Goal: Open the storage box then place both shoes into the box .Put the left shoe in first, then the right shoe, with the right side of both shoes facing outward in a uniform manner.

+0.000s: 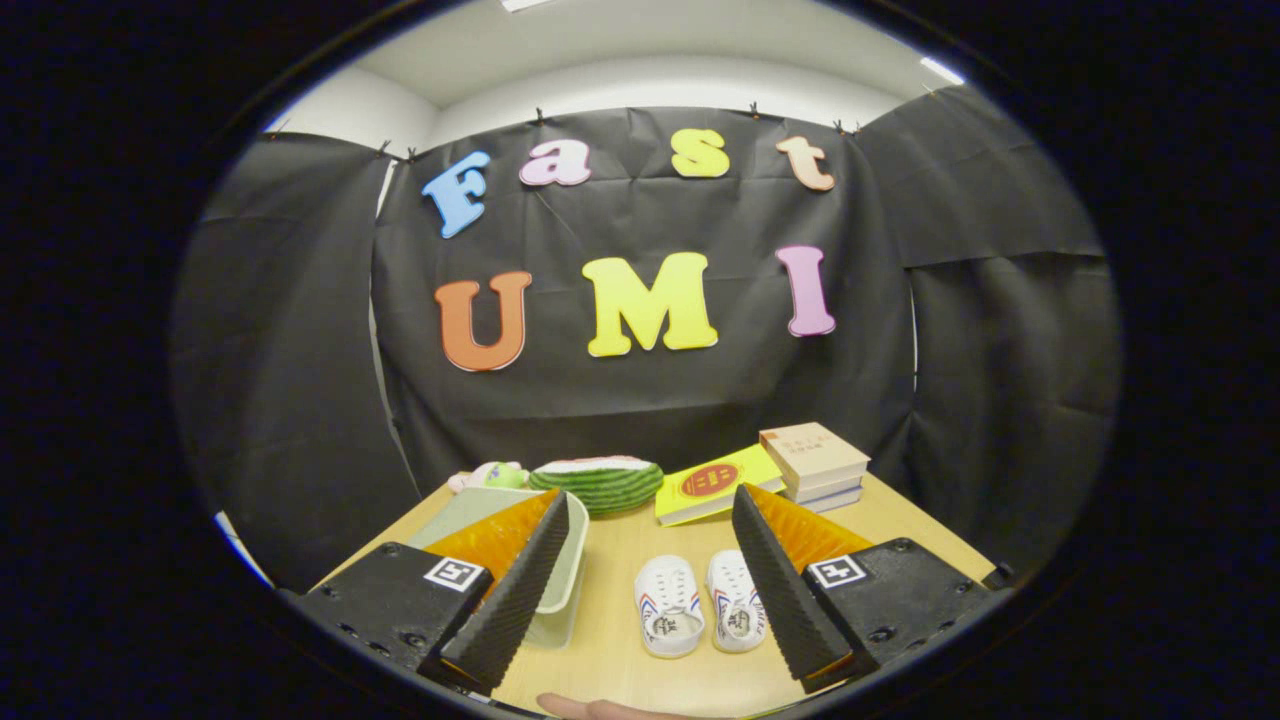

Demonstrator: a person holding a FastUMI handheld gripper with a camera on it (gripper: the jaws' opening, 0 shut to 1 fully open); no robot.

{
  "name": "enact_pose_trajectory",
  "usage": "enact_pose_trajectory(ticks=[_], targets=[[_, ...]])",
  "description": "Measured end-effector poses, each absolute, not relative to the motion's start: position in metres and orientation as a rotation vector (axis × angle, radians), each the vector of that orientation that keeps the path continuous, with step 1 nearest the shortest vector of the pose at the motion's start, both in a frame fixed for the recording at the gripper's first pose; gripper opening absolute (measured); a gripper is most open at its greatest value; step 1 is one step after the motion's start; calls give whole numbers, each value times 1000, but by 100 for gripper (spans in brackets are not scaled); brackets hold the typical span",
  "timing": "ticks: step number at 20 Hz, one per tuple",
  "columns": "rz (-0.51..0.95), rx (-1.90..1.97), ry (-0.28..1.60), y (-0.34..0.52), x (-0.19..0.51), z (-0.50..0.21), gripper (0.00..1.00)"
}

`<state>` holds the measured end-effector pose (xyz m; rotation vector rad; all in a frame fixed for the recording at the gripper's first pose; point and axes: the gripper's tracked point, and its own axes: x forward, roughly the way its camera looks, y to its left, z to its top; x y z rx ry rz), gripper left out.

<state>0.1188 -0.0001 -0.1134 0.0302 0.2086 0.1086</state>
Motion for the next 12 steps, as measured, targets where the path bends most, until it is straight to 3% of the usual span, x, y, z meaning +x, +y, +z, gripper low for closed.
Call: enact_pose_trajectory(ticks=[6, 12], targets=[[178, 89, 312, 4, 167, -171, 100], [391, 260, 556, 35, 204, -248, 100]])
